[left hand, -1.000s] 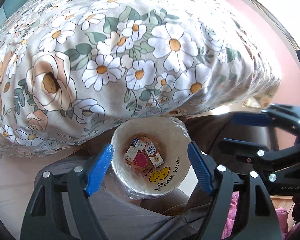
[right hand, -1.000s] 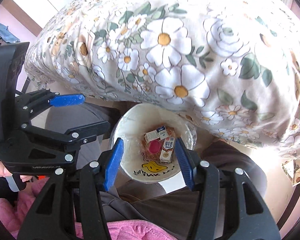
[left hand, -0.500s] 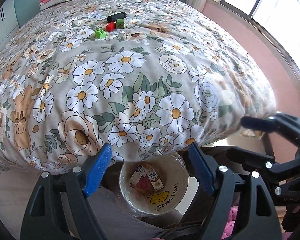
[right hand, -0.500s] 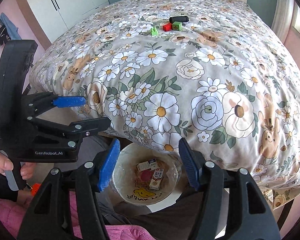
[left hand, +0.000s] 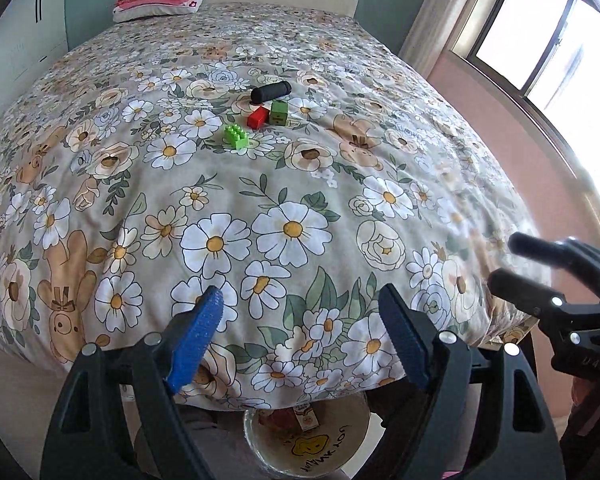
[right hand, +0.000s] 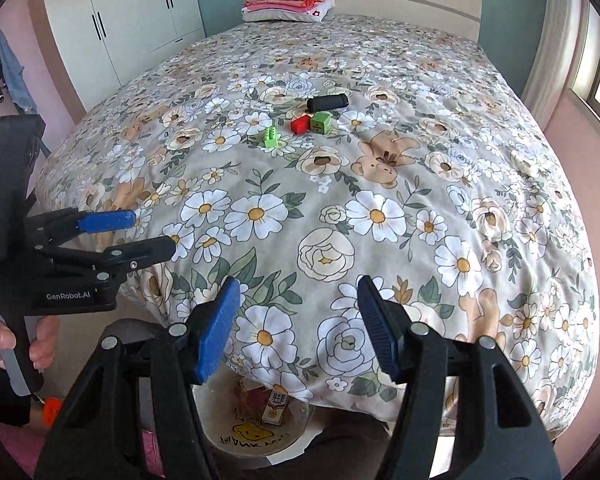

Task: Collect trash
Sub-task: 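Raise both open tools from the bin toward the blocks on the bed, then grasp the green Lego brick with the left tool while the right tool grasps the black cylinder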

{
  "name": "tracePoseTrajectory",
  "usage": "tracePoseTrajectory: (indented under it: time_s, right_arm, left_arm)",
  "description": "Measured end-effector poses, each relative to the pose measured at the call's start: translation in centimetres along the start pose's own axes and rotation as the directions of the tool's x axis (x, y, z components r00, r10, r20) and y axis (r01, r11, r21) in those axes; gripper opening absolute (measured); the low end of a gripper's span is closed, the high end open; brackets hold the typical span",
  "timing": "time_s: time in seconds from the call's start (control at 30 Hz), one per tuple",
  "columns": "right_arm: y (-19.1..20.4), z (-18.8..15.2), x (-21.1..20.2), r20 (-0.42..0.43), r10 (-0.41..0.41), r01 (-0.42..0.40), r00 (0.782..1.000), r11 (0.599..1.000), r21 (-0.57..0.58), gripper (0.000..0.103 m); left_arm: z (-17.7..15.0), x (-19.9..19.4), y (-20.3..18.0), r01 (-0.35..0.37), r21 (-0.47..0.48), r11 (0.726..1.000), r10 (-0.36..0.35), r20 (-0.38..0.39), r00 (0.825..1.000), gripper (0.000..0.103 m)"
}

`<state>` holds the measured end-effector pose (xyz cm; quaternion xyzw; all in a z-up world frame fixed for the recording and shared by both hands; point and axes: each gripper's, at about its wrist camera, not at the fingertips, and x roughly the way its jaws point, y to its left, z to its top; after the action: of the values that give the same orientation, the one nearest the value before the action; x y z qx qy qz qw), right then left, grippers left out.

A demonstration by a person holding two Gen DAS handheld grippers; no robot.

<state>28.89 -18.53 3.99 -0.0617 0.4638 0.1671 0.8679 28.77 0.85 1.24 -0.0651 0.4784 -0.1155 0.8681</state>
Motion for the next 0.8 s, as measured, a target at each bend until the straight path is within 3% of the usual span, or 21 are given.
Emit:
tracePoseTrajectory:
  time_s: [0.33, 0.53, 0.63, 0.73, 0.8]
  right_arm:
    - [-3.4, 12.1, 3.4, 0.053, 0.017, -0.022, 0.998, 0.994, 0.103, 0.067]
    - [-5.1, 19.0, 9.4, 0.001, 0.059, -0.059, 0.998, 0.981, 0.183, 0.067]
    - [-6.0, 22.1, 13.1, -0.035, 0.125, -0.112, 0.992, 0.959, 0.259, 0.067]
    - [-6.7, 24.4, 17.2, -0.074, 0.205, -0.167, 0.976, 0.92, 0.353, 0.067]
    - [-7.2, 25.8, 20.0, -0.102, 0.237, -0.177, 0.966, 0.897, 0.406, 0.067]
  left_arm:
    - [7.0, 5.5, 4.1, -0.038, -0.18, 0.983, 0.038, -0.004, 0.999, 0.082]
    - [10.1, 9.6, 5.7, -0.038, -0.257, 0.966, 0.032, -0.03, 0.999, 0.082]
    - [11.3, 11.8, 6.6, -0.006, -0.327, 0.945, -0.012, -0.055, 0.998, 0.082]
    - [12.1, 14.0, 7.8, 0.027, -0.421, 0.907, -0.069, -0.083, 0.994, 0.082]
    - [12.7, 15.3, 8.5, 0.022, -0.456, 0.89, -0.072, -0.093, 0.993, 0.082]
